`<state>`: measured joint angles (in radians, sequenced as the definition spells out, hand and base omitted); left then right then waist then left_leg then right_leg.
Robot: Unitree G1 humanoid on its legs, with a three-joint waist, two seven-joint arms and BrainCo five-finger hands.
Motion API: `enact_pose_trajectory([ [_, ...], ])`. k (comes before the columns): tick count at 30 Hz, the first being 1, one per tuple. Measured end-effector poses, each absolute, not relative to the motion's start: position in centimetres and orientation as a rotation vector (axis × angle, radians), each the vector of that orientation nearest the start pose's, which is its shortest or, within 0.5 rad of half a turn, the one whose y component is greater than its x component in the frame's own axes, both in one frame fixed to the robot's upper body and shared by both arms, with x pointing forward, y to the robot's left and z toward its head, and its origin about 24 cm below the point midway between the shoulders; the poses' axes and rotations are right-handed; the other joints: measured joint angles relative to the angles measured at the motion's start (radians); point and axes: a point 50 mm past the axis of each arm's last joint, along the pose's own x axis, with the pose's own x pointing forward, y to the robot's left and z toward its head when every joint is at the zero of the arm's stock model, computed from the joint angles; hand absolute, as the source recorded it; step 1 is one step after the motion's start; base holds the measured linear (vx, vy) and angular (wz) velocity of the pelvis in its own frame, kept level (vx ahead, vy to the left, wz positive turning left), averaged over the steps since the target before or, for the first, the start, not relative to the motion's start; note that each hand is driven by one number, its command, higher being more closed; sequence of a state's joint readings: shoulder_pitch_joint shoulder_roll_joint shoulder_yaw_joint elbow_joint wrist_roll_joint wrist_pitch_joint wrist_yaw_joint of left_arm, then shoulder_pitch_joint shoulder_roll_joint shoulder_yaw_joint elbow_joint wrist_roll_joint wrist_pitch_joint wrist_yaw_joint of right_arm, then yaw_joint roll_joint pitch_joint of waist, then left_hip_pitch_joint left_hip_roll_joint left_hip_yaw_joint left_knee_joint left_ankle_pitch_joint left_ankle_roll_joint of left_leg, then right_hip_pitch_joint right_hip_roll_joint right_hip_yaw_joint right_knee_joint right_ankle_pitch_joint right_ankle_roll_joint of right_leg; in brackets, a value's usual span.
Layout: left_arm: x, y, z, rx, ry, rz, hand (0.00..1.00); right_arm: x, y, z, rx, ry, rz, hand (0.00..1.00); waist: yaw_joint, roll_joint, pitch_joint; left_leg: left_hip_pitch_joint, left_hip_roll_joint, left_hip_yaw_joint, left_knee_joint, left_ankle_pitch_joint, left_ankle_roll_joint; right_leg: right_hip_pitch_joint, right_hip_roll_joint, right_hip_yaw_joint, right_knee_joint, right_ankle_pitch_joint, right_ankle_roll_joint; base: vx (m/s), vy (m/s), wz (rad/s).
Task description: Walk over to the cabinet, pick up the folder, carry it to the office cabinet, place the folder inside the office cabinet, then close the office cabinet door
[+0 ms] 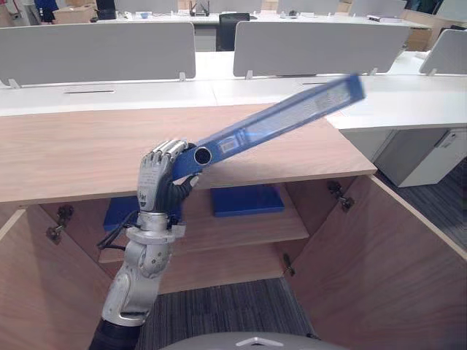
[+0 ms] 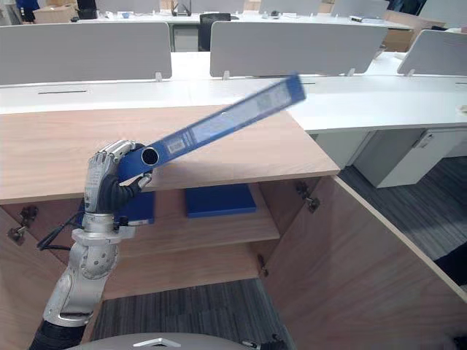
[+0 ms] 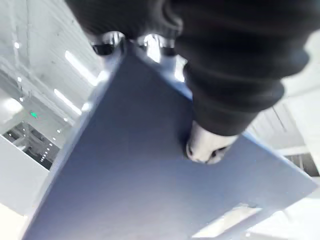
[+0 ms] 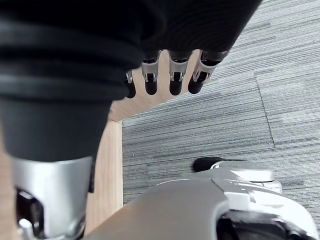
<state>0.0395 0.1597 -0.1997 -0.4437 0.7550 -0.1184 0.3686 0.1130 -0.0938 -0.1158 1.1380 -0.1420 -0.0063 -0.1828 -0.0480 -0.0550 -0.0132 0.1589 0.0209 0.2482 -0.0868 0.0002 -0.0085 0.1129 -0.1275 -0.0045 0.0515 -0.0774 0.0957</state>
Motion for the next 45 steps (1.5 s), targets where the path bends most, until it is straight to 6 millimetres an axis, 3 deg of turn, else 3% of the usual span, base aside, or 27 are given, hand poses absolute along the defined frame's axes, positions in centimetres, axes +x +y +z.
enact_pose_trajectory([
  [5, 20.7, 12.8, 15.8, 0.625, -0.748, 0.282, 1.00, 6.7, -21.0, -16.0, -0.242, 1.132, -0.283, 0.00, -0.004, 0.004, -0.012, -0.003, 0.005, 0.029, 0.000, 0.001, 0.000, -0.030, 0.004, 0.033, 0.006, 0.002, -0.001, -0.07, -0.014, -0.17],
  [8, 20.1, 13.5, 16.7, 0.566, -0.778, 0.355, 1.00, 8.7, -20.6, -14.6, -0.202, 0.991, -0.324, 0.00, -0.007, 0.005, -0.013, -0.003, 0.006, 0.058, 0.000, 0.002, 0.001, -0.045, 0.013, 0.056, 0.006, 0.018, 0.004, -0.05, -0.021, -0.31],
  [13, 19.2, 14.6, 17.7, 0.485, -0.809, 0.472, 1.00, 12.6, -19.3, -10.0, -0.045, 0.641, -0.390, 0.00, -0.021, 0.005, -0.012, -0.006, 0.006, 0.085, 0.000, 0.002, 0.001, -0.066, 0.017, 0.081, 0.004, 0.024, 0.005, -0.06, -0.021, -0.18],
  [15, 18.6, 14.9, 17.7, 0.439, -0.802, 0.493, 1.00, 13.8, -19.1, -7.1, 0.057, 0.466, -0.429, 0.00, -0.028, 0.002, -0.011, -0.013, 0.006, 0.089, 0.000, 0.001, 0.000, -0.075, 0.017, 0.084, 0.003, 0.028, 0.006, -0.03, -0.021, -0.06],
  [23, 17.9, 15.5, 16.7, 0.331, -0.729, 0.524, 1.00, 15.6, -19.6, 1.4, 0.246, 0.000, -0.469, 0.00, -0.048, -0.005, -0.008, -0.018, 0.006, 0.112, 0.000, -0.012, -0.009, -0.086, 0.020, 0.106, -0.007, 0.042, 0.010, -0.01, -0.012, -0.08],
  [27, 17.0, 15.7, 17.7, 0.229, -0.776, 0.520, 1.00, 16.0, -19.8, 5.1, 0.247, -0.192, -0.450, 0.00, -0.055, -0.003, -0.007, -0.020, 0.007, 0.112, 0.000, -0.015, -0.010, -0.090, 0.022, 0.106, -0.007, 0.043, 0.010, 0.00, -0.008, 0.00],
  [37, 16.6, 15.7, 18.3, -0.062, -0.802, 0.421, 1.00, 18.1, -18.6, 10.4, 0.287, -0.475, -0.341, 0.00, -0.057, 0.001, -0.008, -0.021, 0.006, 0.110, 0.000, -0.019, -0.005, -0.092, 0.022, 0.102, -0.004, 0.063, 0.015, -0.03, -0.014, -0.01],
  [45, 17.3, 14.7, 17.6, -0.187, -0.771, 0.251, 1.00, 20.8, -16.9, 13.6, 0.504, -0.645, -0.101, 0.00, -0.032, 0.014, -0.008, -0.047, 0.001, 0.046, 0.000, 0.010, 0.000, -0.083, 0.012, 0.044, -0.002, 0.064, 0.015, -0.05, -0.030, 0.20],
])
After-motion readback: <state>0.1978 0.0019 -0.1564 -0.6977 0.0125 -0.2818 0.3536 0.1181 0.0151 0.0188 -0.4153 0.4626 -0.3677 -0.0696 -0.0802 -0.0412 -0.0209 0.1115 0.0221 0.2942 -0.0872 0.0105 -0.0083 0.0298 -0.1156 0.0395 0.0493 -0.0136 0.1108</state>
